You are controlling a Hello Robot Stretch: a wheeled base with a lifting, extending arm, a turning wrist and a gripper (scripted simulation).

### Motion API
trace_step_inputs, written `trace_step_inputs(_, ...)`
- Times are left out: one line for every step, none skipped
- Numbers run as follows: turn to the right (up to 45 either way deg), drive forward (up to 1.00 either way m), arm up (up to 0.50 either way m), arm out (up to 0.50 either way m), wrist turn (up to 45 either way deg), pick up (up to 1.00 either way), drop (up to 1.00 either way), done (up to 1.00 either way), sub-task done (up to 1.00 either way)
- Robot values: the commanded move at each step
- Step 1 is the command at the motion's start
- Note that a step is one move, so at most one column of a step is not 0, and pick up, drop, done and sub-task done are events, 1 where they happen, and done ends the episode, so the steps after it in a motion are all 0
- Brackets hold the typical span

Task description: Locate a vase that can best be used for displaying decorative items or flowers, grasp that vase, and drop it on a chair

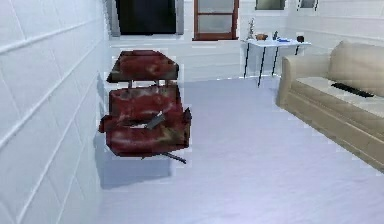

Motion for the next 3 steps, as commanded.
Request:
trace_step_inputs(-18.0,0.0,0.0,0.0,0.0,0.0,0.0,0.0,0.0)
trace_step_inputs(0.0,0.15,0.0,0.0,0.0,0.0,0.0,0.0,0.0)
trace_step_inputs(33.0,0.0,0.0,0.0,0.0,0.0,0.0,0.0,0.0)
